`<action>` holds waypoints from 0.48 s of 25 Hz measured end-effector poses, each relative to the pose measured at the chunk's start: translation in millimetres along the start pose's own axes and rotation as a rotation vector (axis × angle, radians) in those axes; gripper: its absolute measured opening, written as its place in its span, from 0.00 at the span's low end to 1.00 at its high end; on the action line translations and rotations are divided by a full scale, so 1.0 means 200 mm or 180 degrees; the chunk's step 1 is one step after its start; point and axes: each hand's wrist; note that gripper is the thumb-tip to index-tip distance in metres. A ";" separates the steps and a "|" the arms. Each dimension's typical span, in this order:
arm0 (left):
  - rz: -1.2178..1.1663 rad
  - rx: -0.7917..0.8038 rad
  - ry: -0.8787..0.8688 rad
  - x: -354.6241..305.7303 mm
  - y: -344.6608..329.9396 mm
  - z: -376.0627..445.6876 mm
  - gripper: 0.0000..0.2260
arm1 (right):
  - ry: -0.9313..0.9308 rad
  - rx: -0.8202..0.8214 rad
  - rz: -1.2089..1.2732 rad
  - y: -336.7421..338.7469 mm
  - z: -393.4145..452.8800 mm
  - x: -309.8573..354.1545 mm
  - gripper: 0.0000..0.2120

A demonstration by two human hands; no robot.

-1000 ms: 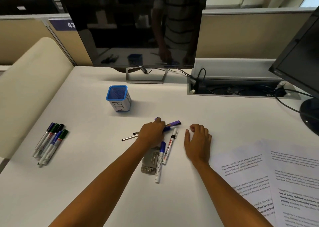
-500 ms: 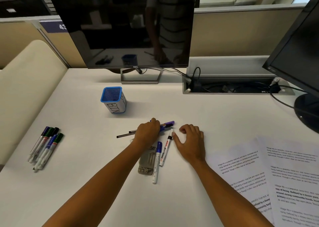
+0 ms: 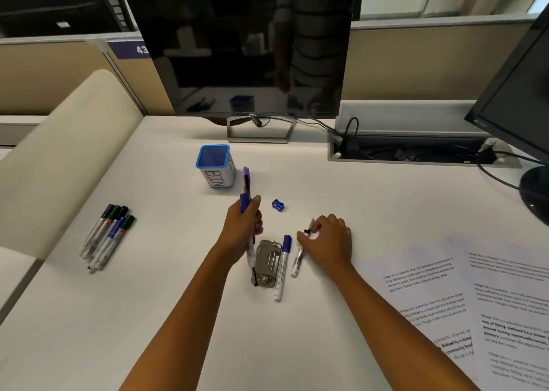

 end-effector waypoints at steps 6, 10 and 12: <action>-0.1126 0.0094 0.0650 0.11 0.10 -0.12 0.07 | -0.0622 0.0737 0.0099 0.05 -0.06 0.13 0.14; -0.0682 0.0063 0.0601 0.17 0.07 -0.18 0.16 | -0.0680 0.0979 0.1504 0.10 -0.12 0.31 0.09; -0.0680 0.0191 0.0731 0.18 0.07 -0.22 0.23 | -0.0388 0.1096 0.1776 0.11 -0.18 0.44 0.09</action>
Point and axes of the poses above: each hand's wrist, its own z-axis towards the middle knuckle, its own y-axis out of the back of the hand, x = y × z, and after that the axes turned 6 degrees about z, right-handed
